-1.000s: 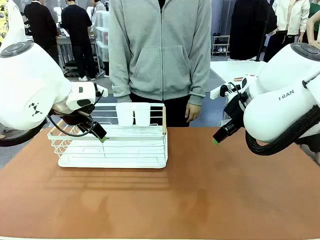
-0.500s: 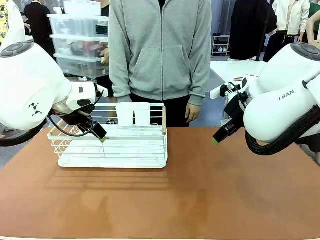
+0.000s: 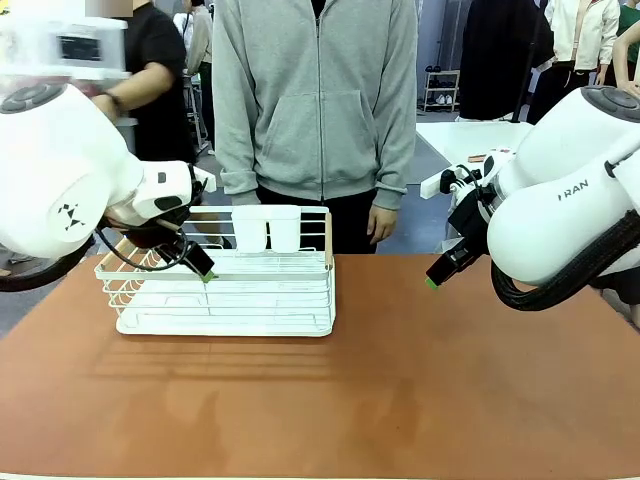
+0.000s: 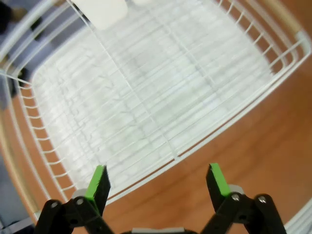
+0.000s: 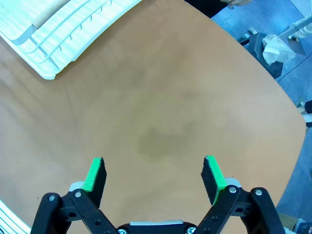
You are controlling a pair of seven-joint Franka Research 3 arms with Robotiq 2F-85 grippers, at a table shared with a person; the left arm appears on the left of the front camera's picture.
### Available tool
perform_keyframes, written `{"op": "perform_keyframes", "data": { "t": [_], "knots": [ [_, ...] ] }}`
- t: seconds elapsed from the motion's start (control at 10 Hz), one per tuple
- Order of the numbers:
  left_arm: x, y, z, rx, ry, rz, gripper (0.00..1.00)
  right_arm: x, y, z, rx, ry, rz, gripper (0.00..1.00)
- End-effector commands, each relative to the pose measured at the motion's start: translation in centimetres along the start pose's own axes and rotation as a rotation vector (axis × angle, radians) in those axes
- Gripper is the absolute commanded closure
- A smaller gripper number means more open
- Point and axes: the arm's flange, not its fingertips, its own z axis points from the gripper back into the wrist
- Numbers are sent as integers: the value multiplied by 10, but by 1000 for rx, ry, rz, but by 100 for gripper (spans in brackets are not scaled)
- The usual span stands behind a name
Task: Clean the table.
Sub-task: Pick up the Lint Roller when the human hands it over.
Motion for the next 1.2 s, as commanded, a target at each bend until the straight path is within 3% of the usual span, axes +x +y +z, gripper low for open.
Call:
{"op": "perform_keyframes", "data": {
  "t": [0.0,0.2,0.5,0.7,1.1],
  "knots": [
    [25,2,51,-96,-56,48,0,19,-9,27,16,-9,-77,0],
    [35,9,100,-277,-87,143,0,39,-30,73,93,-23,-197,0],
    [11,43,166,-599,-118,249,0,38,-81,127,348,-35,-473,0],
    [-25,70,193,-775,-201,312,0,19,-115,150,551,-46,-613,0],
    [-135,134,209,-971,-331,546,0,-62,-197,173,898,-96,-893,0]
  ]
}}
